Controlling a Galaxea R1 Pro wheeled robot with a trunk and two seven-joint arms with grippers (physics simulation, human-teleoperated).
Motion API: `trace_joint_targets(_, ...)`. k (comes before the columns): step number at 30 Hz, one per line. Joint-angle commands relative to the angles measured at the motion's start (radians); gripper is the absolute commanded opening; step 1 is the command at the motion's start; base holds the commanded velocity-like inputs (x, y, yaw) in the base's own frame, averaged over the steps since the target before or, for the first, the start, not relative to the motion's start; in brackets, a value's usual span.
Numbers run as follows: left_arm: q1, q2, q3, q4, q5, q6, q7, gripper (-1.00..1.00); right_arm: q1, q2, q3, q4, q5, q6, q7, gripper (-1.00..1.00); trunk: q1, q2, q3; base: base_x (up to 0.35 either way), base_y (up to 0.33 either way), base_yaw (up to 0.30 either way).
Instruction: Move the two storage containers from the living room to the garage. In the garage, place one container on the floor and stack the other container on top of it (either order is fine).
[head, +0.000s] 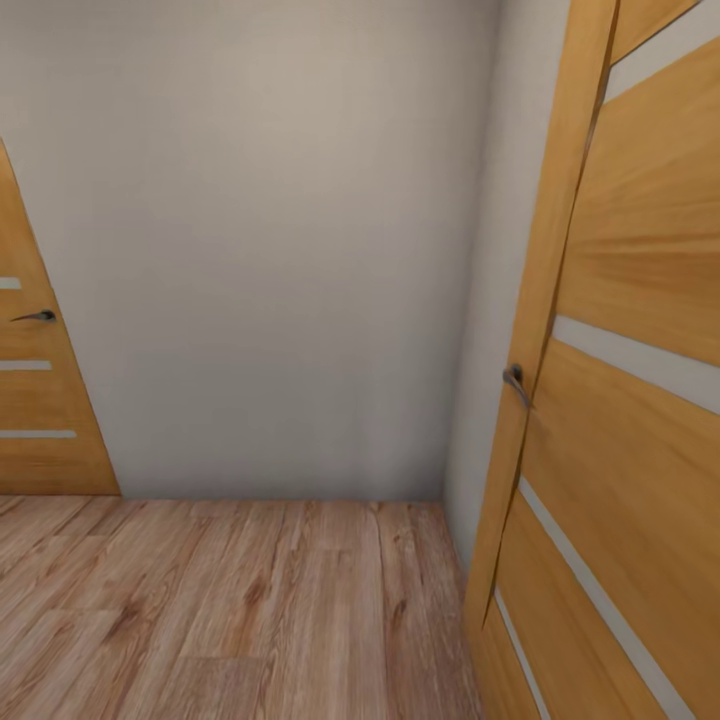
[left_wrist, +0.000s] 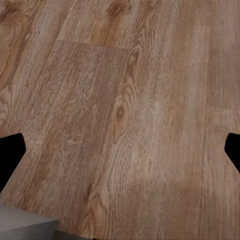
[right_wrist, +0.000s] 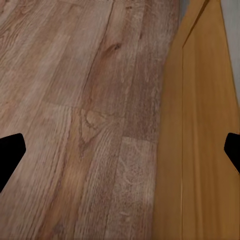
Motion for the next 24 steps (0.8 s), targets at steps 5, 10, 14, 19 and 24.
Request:
trace_joint_targets(5, 0.0, 0.0, 0.008, 0.0, -0.003, -0.003, 0.0, 1.0, 0.001, 0.0, 0.0, -0.001, 0.01, 0.0, -0.009, 1.0, 0.0, 0.0, -0.001, 0.069, -0.023, 0.0)
trace_joint_targets(10, 0.0, 0.0, 0.007, 0.0, -0.003, -0.003, 0.0, 1.0, 0.001, 0.0, 0.0, -0.001, 0.011, 0.0, -0.009, 1.0, 0.0, 0.0, -0.001, 0.01, -0.003, 0.0)
trace_joint_targets(14, 0.0, -0.001, 0.007, 0.0, -0.004, -0.003, 0.0, 1.0, 0.001, 0.0, 0.0, -0.001, 0.012, 0.0, -0.009, 1.0, 0.0, 0.0, -0.001, 0.001, 0.0, 0.0)
trace_joint_targets(19, 0.0, -0.001, 0.007, 0.0, -0.004, -0.003, 0.0, 1.0, 0.001, 0.0, 0.001, -0.002, 0.012, 0.0, -0.01, 1.0, 0.0, 0.0, -0.001, 0.0, 0.0, 0.0)
trace_joint_targets(24, 0.0, -0.002, 0.007, 0.0, -0.004, -0.003, 0.0, 1.0, 0.0, -0.001, 0.001, -0.001, 0.012, -0.001, -0.009, 1.0, 0.0, 0.0, -0.001, 0.0, 0.0, 0.0)
